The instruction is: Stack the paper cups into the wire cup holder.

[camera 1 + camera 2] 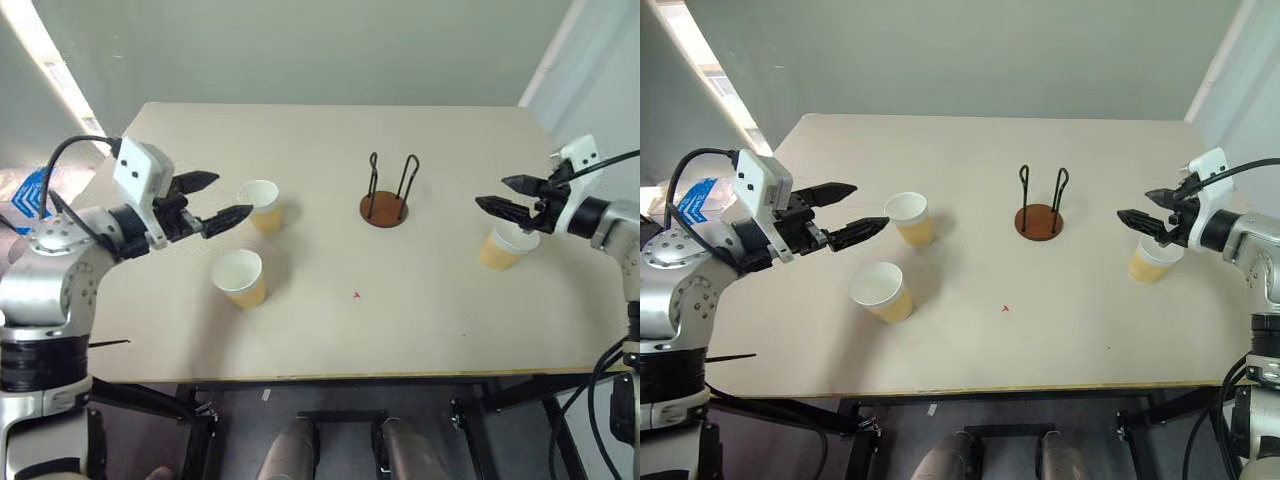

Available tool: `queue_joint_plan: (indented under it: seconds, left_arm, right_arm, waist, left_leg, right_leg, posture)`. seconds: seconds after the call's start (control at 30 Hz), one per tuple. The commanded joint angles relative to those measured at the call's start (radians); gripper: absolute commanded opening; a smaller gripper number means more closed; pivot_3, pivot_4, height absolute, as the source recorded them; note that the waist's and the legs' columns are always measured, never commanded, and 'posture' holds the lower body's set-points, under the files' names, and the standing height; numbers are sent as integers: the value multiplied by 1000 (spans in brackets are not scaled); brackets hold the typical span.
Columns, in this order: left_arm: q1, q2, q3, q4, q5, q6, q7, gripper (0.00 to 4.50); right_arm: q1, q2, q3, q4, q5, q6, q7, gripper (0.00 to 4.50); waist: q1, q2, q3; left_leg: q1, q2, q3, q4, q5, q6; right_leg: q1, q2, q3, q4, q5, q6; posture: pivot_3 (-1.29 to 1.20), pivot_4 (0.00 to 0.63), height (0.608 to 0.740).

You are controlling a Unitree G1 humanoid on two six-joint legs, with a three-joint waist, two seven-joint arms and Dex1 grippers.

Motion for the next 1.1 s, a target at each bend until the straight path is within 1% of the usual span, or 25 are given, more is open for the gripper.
queue_joint_plan:
  seconds: [0.03, 0.27, 0.37, 0.5, 0.73, 0.9, 1.1]
  left_arm:
    - [-42, 18, 0, -5, -8, -3, -17, 4500]
    - [-65, 20, -14, 13, 15, -14, -17, 4500]
    - [-67, 18, -14, 18, 20, -17, -20, 4500]
    - [-80, 12, -17, 27, 27, -14, -15, 4500]
    - [-70, 27, -10, -17, -54, 4, -130, 4500]
    - [-73, 33, -25, -10, -53, -9, -171, 4500]
    - [-102, 33, -31, 25, -43, -10, -163, 4500]
  right_arm:
    - [-3, -16, -1, -63, 25, 14, 19, 3885]
    - [-35, -3, 33, -67, 14, 5, 18, 3885]
    - [-59, 16, 64, -54, -8, -4, 3, 3885]
    - [-133, 69, 137, 15, -67, 6, -44, 3885]
    - [-199, 137, 212, 96, -113, -13, -30, 3885]
    - [-230, 180, 231, 188, -154, -65, -41, 3885]
    - [-257, 221, 232, 264, -190, -115, -59, 3885]
  waist:
    - [0, 0, 0]
    - [0, 0, 0]
    - [-1, 0, 0]
    - [-3, 0, 0]
    - [2, 0, 0]
    - [0, 0, 0]
    - [-1, 0, 0]
  left_leg:
    - [0, 0, 0, 0, 0, 0]
    - [0, 0, 0, 1, 0, 1]
    - [0, 0, 0, 1, 0, 1]
    - [0, 1, 0, 1, 1, 1]
    - [-1, 1, 0, 0, 0, 1]
    - [-2, 1, 0, 0, -1, 1]
    - [-2, 1, 0, 1, -1, 1]
  right_leg:
    - [0, 0, 0, 0, 0, 0]
    - [0, 0, 1, 0, 0, 0]
    - [0, 0, 1, 0, 0, 0]
    - [-1, 1, 1, 0, 0, 0]
    - [-2, 1, 0, 1, 0, 0]
    - [-3, 1, 0, 1, 0, -1]
    - [-4, 1, 0, 3, 0, -1]
  posture:
    - [0, 150, 740]
    - [0, 150, 740]
    - [0, 150, 740]
    - [0, 150, 740]
    - [0, 150, 740]
    - [0, 150, 740]
    - [0, 150, 740]
